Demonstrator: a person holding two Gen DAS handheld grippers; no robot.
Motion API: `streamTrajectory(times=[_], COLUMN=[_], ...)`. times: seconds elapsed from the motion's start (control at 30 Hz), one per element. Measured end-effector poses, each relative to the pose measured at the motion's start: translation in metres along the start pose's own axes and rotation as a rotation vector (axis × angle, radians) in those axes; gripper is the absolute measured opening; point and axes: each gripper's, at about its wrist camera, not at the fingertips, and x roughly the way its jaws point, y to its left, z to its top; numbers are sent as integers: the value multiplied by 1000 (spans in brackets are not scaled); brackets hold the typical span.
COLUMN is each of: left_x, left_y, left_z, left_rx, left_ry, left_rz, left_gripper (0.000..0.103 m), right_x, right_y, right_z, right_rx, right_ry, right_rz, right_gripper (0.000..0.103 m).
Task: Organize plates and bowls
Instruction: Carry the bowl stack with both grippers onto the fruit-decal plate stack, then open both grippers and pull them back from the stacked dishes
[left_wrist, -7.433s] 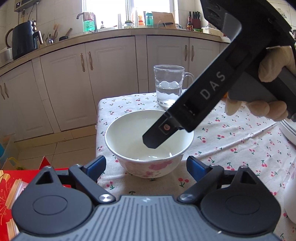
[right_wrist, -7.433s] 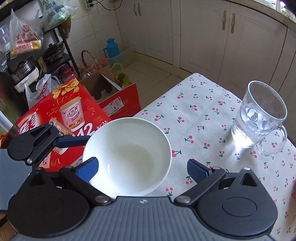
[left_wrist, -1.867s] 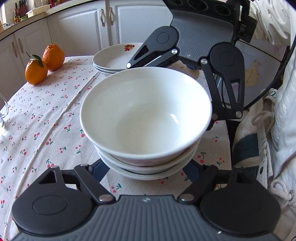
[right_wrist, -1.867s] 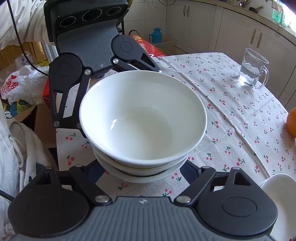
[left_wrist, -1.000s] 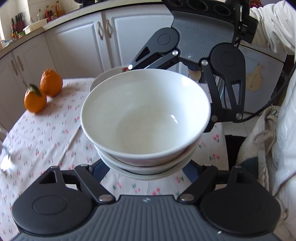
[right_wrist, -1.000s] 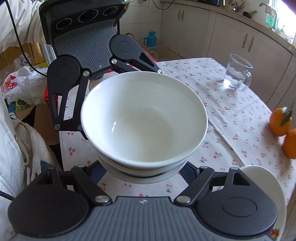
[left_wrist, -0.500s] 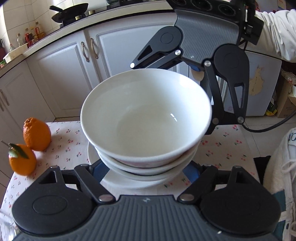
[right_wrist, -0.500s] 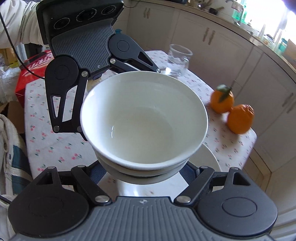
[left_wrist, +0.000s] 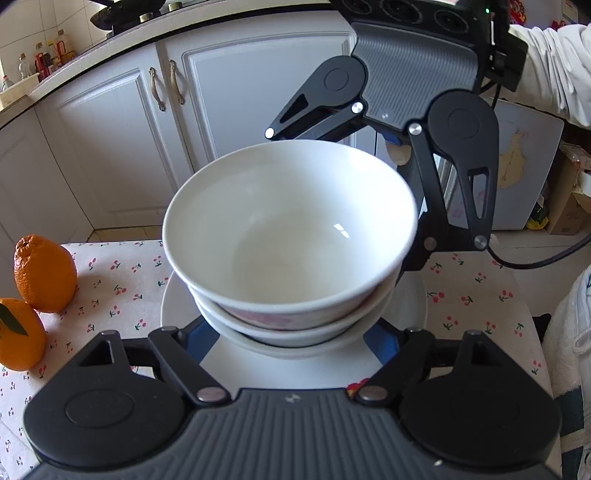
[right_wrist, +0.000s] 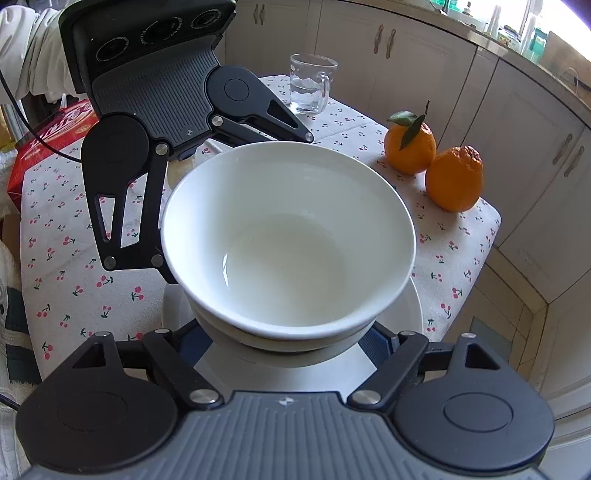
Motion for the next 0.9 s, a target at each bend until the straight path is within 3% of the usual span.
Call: streamTrajectory(times=[0.57, 0.73, 0.8, 0.9], left_x=[2, -2, -9, -30], left_y=[7, -5, -13, -27], left_z=[-3, -2, -4, -11], left_rx=[-60, -43, -50, -89], left_ry=[2, 0, -1, -33], left_rz=[-9, 53, 106, 188], left_gripper=[84, 88, 95, 95], right_x=[6, 3, -1, -12], right_y=[-12, -8, -4, 8], right_z=[-3, -2, -1, -2], right_rx=[47, 70, 92, 132], right_ry=[-5, -19, -31, -44], right_rz=[26, 11, -8, -54], right_gripper=[87, 94, 99, 101])
